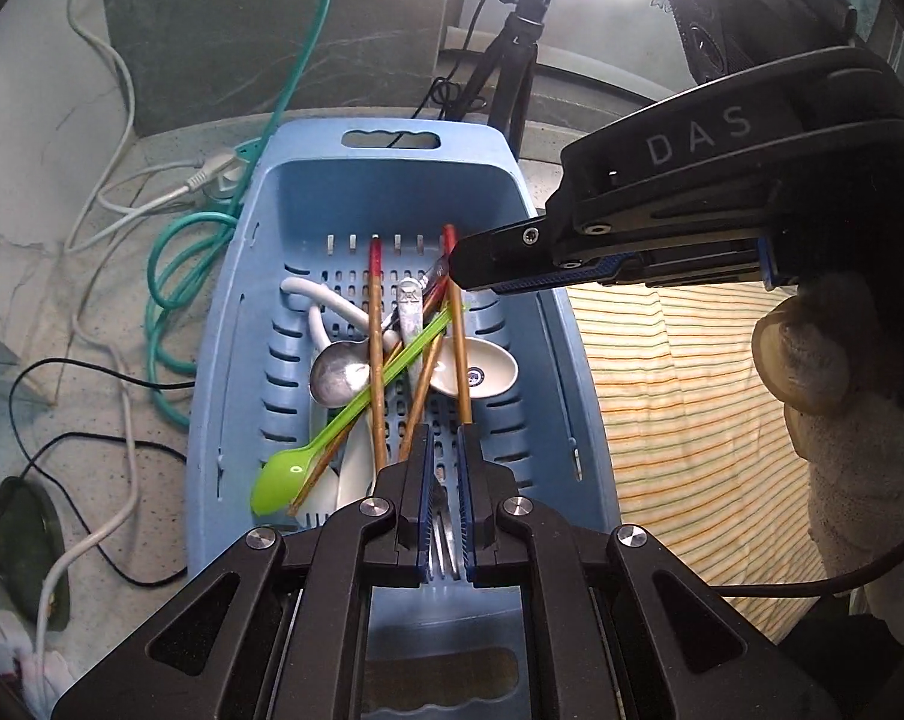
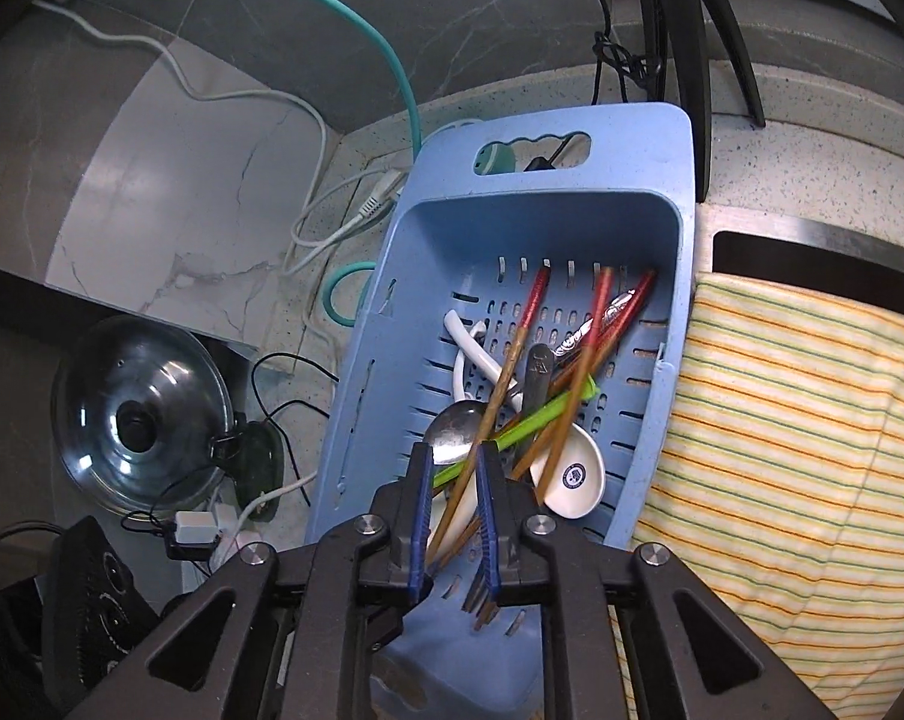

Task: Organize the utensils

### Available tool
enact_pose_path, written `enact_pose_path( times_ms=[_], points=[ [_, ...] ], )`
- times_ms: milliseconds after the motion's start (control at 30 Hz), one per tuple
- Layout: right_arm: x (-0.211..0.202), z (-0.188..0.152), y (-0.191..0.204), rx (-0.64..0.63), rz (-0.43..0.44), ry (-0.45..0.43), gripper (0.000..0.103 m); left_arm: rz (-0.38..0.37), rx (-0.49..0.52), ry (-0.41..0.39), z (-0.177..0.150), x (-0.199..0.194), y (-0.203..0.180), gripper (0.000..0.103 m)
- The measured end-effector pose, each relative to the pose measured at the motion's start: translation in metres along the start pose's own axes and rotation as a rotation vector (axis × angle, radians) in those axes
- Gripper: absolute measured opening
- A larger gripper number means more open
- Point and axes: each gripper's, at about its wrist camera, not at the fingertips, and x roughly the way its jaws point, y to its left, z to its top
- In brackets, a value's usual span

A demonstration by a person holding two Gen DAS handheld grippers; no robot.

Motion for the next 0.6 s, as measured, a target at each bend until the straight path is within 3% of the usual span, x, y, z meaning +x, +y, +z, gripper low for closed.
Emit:
enact_pose_path(
  times_ms=[133,300,367,500,600],
  points=[
    [-0.006,0.0,0.001,-0.027,-0.014,-0.015,0.025,0.0,-0.003,0.0,0.001,-0.001,-0.001,0.006],
    [-0.017,-0.001,-0.001,-0.047,-0.018,-0.029,0.027,0.01,-0.012,-0.003,0.001,-0.005,-0.002,0.007],
    [-0.023,-0.002,-0.002,-0.057,-0.018,-0.037,0.03,0.016,-0.016,-0.011,0.001,-0.009,-0.004,0.015],
    [-0.033,-0.006,-0.003,-0.102,-0.022,-0.052,0.038,0.035,-0.036,-0.032,-0.003,-0.02,-0.009,0.015],
    [-0.043,-0.012,-0.003,-0.138,-0.027,-0.065,0.042,0.048,-0.06,-0.05,-0.007,-0.028,-0.013,0.034]
  ],
)
